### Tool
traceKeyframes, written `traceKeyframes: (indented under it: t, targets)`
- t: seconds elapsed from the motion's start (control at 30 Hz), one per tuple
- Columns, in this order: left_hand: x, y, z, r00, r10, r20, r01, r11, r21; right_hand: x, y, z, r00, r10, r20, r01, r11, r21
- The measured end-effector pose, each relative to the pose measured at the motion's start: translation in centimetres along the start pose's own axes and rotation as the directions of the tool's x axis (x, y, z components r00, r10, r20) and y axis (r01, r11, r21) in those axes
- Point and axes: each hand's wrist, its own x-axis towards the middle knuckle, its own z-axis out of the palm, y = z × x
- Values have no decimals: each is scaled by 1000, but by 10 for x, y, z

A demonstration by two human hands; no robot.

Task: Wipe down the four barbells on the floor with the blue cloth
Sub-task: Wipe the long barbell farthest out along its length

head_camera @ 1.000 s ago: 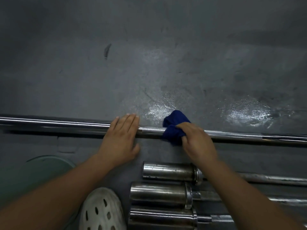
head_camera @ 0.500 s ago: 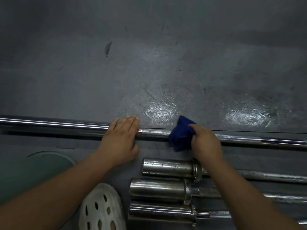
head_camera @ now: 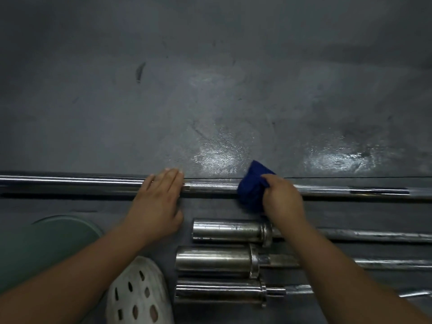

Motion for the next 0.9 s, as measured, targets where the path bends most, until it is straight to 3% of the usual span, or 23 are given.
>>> traceKeyframes:
  t: [0.07, 0.13, 0.2, 0.27, 0.33, 0.43, 0.5, 0.57, 0.63, 0.7, 0.83, 0.9]
  targets:
    - [0, 4, 1, 1000, -6, -2, 6, 1000, -20, -11, -29, 14, 995, -98, 6, 97, 992, 76]
    - [0, 6, -1, 1000, -15, 1, 15, 999, -39, -26, -62, 33, 945, -314, 88, 302, 945, 128]
    - [-1, 2, -2, 1000, -5, -6, 5, 999, -34, -24, -71, 37, 894, -420, 156, 398, 904, 152]
    - [-4, -6, -2, 1000, 8, -21, -9, 999, -33, -8, -53, 24, 922, -339, 188, 306, 934, 185]
    - [-8, -12, -1, 1000, -12, -21, 11, 999, -43, 5, -25, 9, 978, -174, 111, 156, 975, 158]
    - [-10, -10, 4, 999, -36, 22, 37, 998, -52, 5, -26, 15, 997, -56, -55, 50, 994, -100]
    - [-9, -7, 3, 998, -52, 39, 55, 996, -67, -5, -59, 38, 985, -170, -13, 170, 986, 0]
    - [-7, -6, 0, 998, -52, 27, 54, 997, -61, -15, -100, 54, 948, -312, 61, 292, 929, 226]
    - [-7, -8, 0, 998, -52, 19, 54, 997, -63, -15, -129, 64, 944, -324, 63, 277, 883, 379]
    - [-8, -11, 2, 997, -76, 5, 76, 994, -73, -16, -140, 70, 933, -359, 27, 330, 882, 337]
    - [-11, -15, 3, 987, -160, 28, 162, 981, -104, -39, -119, 79, 811, -576, 104, 577, 816, 17]
    - [-10, -13, 1, 984, -174, 46, 177, 981, -80, -38, -110, 63, 864, -504, 22, 497, 858, 130]
